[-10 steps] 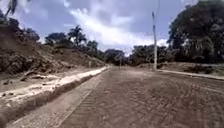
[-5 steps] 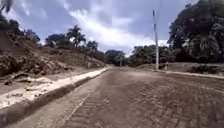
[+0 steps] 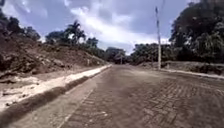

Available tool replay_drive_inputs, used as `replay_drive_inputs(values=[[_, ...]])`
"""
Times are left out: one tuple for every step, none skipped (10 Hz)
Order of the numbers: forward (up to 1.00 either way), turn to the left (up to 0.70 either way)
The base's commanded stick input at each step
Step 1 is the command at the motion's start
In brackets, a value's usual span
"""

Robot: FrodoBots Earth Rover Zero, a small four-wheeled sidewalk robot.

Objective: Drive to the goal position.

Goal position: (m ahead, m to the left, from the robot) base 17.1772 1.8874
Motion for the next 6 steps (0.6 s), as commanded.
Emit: replay_drive_inputs(values=[[1.00, 0.00], [1.00, 0.00], [1.00, 0.00], [1.00, 0.00], [1.00, 0.00], [1.00, 0.00]])
